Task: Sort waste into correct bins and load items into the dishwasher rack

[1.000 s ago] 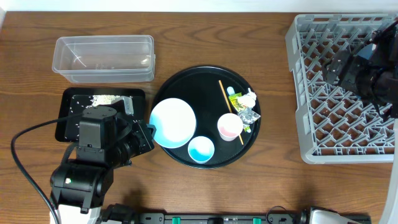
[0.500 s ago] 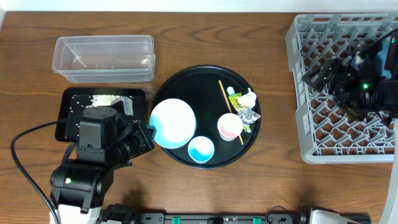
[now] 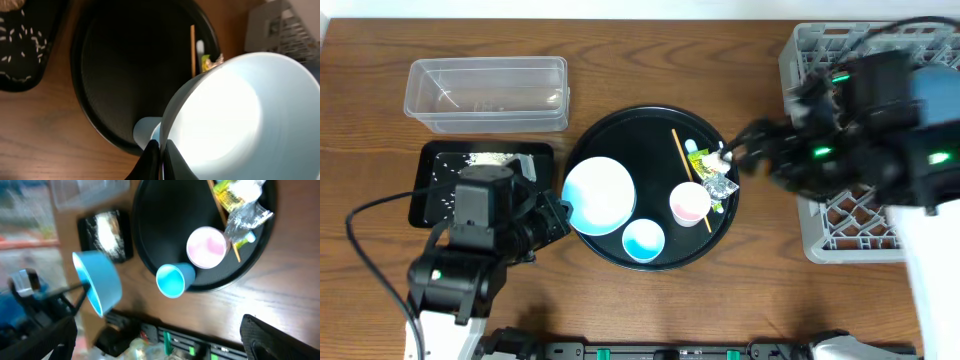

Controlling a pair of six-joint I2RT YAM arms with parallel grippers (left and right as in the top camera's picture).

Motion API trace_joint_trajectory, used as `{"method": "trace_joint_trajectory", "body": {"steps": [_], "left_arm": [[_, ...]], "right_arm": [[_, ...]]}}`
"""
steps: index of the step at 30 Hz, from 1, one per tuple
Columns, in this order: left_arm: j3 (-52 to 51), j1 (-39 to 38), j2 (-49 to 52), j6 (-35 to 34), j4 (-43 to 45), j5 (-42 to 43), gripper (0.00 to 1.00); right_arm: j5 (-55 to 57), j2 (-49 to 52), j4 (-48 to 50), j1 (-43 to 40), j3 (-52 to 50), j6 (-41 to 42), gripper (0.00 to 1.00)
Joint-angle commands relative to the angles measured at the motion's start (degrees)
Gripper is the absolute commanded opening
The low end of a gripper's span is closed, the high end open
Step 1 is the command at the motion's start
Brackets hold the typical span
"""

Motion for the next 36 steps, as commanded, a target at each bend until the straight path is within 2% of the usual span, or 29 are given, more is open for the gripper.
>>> {"method": "trace_joint_trajectory", "body": {"steps": [1,7,9,16,23,25,28,36], "left_arm": [[1.16,-0.20,1.68,-0.76,-1.18,-0.04,0.06],[1.16,-0.20,3.15,-0.74,-2.51,-0.02,0.06],[1.16,-0.20,3.04,-0.72,-2.51,0.26,0.06],[1.16,-0.20,3.04,-0.72,-2.49,2.54,0.06],[1.16,-0.20,3.15,-0.72,-2.49,2.54,0.06],[1.16,-0.20,3.15,-0.72,-2.49,2.56,0.06],[1.16,-0.20,3.13,-0.72,-2.51,2.69,0.06],[1.16,-0.20,3.13,-0.72,-2.47,2.95,0.06]], "right_arm": [[13.35,1.95,1.31,10.29,0.02,7.08,0.99],[15.32,9.77,3.98,21.73,0.02,8.33,0.99],[15.30,13.20,4.33,23.26,0.02,8.13,0.92],[15.08,19.63,6.88,26.21,0.02,7.21,0.83],[13.29,19.47,8.66,26.18,0.07,6.58,0.82],[13.16,19.54,8.48,26.16,0.07,6.58,0.75],[13.40,19.56,8.37,26.16,0.07,6.62,0.58],[13.40,19.56,8.28,26.16,0.07,7.52,0.32]]}}
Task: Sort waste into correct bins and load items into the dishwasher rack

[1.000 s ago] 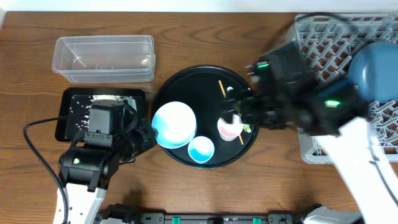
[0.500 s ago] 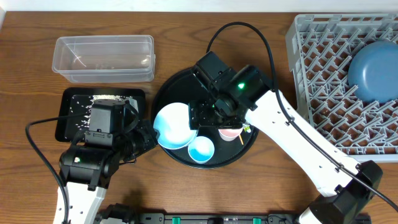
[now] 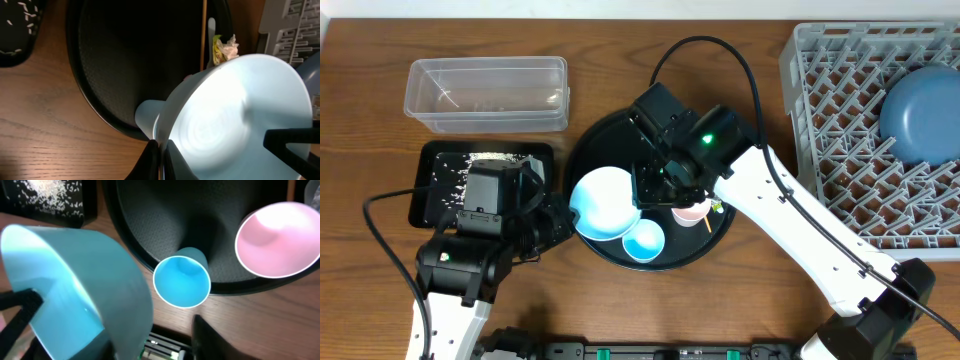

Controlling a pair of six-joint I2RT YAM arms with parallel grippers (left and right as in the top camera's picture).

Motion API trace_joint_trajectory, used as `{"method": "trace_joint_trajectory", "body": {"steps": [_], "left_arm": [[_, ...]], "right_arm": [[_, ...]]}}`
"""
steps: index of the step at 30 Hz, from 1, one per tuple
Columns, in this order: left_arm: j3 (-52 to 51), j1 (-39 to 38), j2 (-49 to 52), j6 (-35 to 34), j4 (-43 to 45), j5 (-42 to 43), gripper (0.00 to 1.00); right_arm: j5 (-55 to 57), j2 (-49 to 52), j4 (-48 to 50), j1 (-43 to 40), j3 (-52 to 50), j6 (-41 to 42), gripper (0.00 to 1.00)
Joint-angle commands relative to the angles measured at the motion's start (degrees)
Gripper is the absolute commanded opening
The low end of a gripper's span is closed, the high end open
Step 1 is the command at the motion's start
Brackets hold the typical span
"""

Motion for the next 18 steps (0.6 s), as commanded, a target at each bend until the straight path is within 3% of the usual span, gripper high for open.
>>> {"method": "trace_joint_trajectory", "body": {"steps": [1,11,15,18], "left_arm": [[1.16,-0.04,-0.11,-0.68,-0.15,-0.07,0.06],[1.16,-0.04,-0.11,-0.70,-0.17,-0.04,0.07],[1.16,-0.04,-0.11,-0.72,-0.13,-0.04,0.25],[1.16,-0.04,-0.11,-0.72,0.11,0.00,0.28]], "right_arm": [[0.94,-0.66,-0.13,0.13,0.11,0.94,0.30],[0.92,-0.66,-0.09,0.15,0.11,1.33,0.10],[0.96,-0.66,-0.09,0.15,0.11,1.31,0.02],[1.84,-0.66,-0.09,0.13,0.11,1.33,0.01]]}}
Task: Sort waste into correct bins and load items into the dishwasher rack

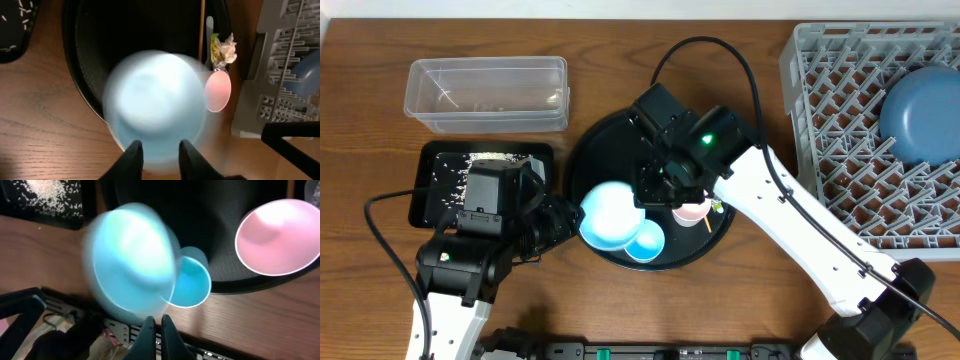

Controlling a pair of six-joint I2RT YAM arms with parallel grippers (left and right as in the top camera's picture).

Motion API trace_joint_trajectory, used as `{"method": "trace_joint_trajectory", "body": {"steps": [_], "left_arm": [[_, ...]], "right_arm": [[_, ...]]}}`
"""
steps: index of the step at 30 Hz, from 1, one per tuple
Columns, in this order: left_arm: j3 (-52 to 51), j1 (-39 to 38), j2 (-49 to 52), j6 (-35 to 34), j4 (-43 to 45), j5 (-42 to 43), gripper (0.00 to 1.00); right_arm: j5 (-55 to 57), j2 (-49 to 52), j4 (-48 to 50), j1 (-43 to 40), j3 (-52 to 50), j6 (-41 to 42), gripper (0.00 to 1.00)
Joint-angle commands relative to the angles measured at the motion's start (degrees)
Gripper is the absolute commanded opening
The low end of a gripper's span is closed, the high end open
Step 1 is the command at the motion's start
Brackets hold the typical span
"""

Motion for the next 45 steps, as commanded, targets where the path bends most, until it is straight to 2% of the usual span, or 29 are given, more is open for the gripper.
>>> {"method": "trace_joint_trajectory", "body": {"steps": [1,11,15,16,18,22,28,33,40,45], "left_arm": [[1.16,0.13,-0.11,0.13,0.33,-0.48,0.29],[1.16,0.13,-0.09,0.22,2.47,0.28,0.29],[1.16,0.13,-0.09,0.22,2.40,-3.15,0.29],[1.16,0.13,-0.09,0.20,2.43,-4.02,0.30],[1.16,0.20,-0.11,0.22,2.43,-6.01,0.35],[1.16,0.94,-0.11,0.39,1.42,-10.47,0.46],[1.16,4.74,-0.11,-0.39,-4.39,-19.98,0.46],[1.16,11.08,-0.11,-6.19,-11.08,-28.52,0.46],[1.16,18.91,-0.11,-6.49,-15.87,-29.75,0.46],[1.16,20.85,-0.11,-6.51,-17.05,-29.75,0.47]], "right_arm": [[2.23,-0.66,-0.07,-0.07,0.11,0.13,0.01],[3.02,-0.66,-0.17,-0.07,0.11,0.04,0.03],[3.23,-0.66,0.44,-0.07,0.11,-0.68,0.32],[3.41,-0.66,0.61,-0.07,0.11,-0.68,0.37],[3.63,-0.61,1.09,-0.07,0.11,-0.70,0.42],[3.54,0.13,2.38,-0.02,0.11,-1.27,0.45],[1.64,3.48,6.16,1.53,0.11,-3.65,0.47],[0.33,7.21,10.12,2.80,0.11,-3.58,0.48],[-3.08,10.27,13.88,3.21,0.11,-3.63,0.46],[0.15,11.13,14.73,5.29,0.11,-5.01,0.49]]}}
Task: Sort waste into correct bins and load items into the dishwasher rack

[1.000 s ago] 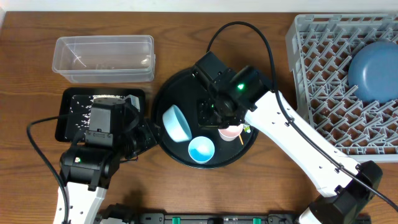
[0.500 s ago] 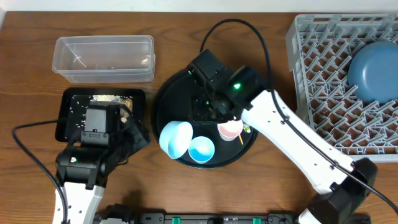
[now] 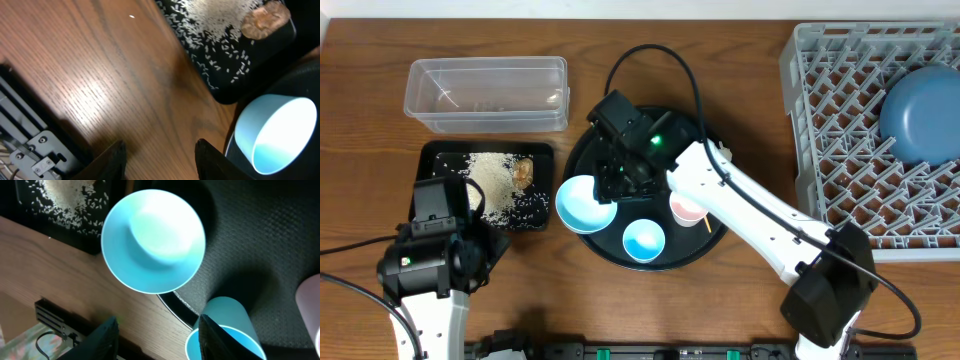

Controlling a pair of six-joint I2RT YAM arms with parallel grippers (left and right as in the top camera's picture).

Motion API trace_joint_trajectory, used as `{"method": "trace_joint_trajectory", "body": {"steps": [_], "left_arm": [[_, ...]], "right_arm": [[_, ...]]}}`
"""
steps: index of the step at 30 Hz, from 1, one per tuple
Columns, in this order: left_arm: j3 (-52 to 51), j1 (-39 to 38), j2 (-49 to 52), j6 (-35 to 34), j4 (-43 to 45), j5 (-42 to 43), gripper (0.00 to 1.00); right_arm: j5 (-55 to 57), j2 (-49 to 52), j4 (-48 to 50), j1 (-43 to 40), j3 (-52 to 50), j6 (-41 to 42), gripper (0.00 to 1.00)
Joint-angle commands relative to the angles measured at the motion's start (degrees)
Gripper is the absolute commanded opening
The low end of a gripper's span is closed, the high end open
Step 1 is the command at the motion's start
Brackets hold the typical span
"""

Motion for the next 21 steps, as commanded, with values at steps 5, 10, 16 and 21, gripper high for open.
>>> {"method": "trace_joint_trajectory", "body": {"steps": [5,10,16,21], "left_arm": [[1.16,0.72,-0.09,-0.55,-3.37,-1.62,0.74],[1.16,0.72,-0.09,-0.55,-6.56,-1.46,0.98],[1.16,0.72,-0.09,-0.50,-9.01,-1.51,0.98],[1.16,0.72,-0.09,-0.50,-10.21,-1.49,0.98]], "right_arm": [[3.69,2.12,1.11,3.32,0.11,0.59,0.51],[5.05,4.81,1.01,3.45,0.37,-0.96,0.50],[10.08,6.56,-4.20,3.72,4.87,-2.34,0.50],[11.39,6.56,-5.22,4.15,6.91,-2.62,0.52]]}}
